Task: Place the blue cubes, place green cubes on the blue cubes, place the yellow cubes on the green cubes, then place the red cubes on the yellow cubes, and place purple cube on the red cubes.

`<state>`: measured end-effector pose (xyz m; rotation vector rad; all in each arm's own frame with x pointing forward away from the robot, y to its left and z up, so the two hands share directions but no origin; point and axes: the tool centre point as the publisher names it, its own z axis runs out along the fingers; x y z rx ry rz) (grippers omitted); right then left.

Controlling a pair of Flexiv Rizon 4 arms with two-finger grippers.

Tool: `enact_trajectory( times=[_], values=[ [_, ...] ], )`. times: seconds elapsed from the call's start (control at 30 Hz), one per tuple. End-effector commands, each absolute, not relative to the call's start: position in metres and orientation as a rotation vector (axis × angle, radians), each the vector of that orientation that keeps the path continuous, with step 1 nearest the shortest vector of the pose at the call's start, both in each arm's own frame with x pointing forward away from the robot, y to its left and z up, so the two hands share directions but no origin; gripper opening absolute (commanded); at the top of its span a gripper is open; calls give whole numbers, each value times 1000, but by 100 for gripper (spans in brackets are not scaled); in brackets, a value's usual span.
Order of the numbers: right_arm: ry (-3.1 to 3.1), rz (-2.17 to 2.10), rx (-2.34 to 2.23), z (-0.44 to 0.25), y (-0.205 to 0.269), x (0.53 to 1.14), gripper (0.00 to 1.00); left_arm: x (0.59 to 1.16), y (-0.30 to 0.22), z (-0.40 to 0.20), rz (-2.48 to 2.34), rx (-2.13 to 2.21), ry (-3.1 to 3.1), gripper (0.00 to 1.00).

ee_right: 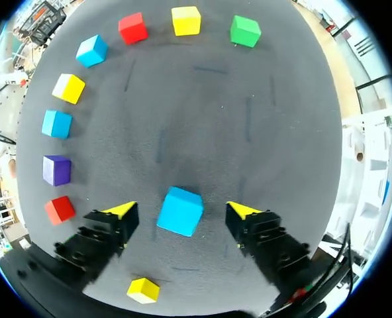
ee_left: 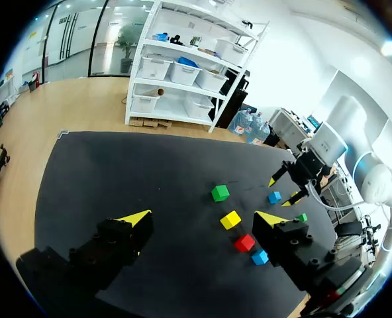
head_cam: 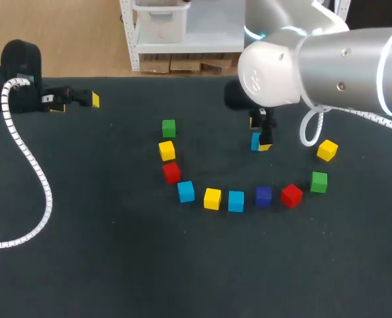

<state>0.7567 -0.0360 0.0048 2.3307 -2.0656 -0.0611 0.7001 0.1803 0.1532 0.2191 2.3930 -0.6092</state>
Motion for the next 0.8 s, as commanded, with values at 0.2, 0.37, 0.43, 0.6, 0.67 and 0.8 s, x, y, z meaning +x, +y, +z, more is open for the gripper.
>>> enact_trajectory(
  times=[0.2, 0.37, 0.43, 0.6, 0.67, 0.8],
  values=[
    [-2078, -19, 2325, 10, -41, 753, 100, 700, 184, 151, -627, 228, 2381, 100],
    [-2101, -32, 2274, 5, -41, 753, 100, 700, 184, 151, -627, 228, 2381, 100],
    [-2117, -48, 2259, 3, -42, 754, 100, 700, 184, 151, -627, 228, 2381, 100],
    [-2161, -81, 2216, 1, -43, 759, 100, 700, 184, 151, -627, 228, 2381, 100],
    [-2179, -82, 2203, 1, -43, 761, 100, 700, 184, 151, -627, 228, 2381, 100],
    [-2200, -91, 2185, 1, -43, 764, 100, 700, 184, 151, -627, 228, 2381, 100]
  ],
)
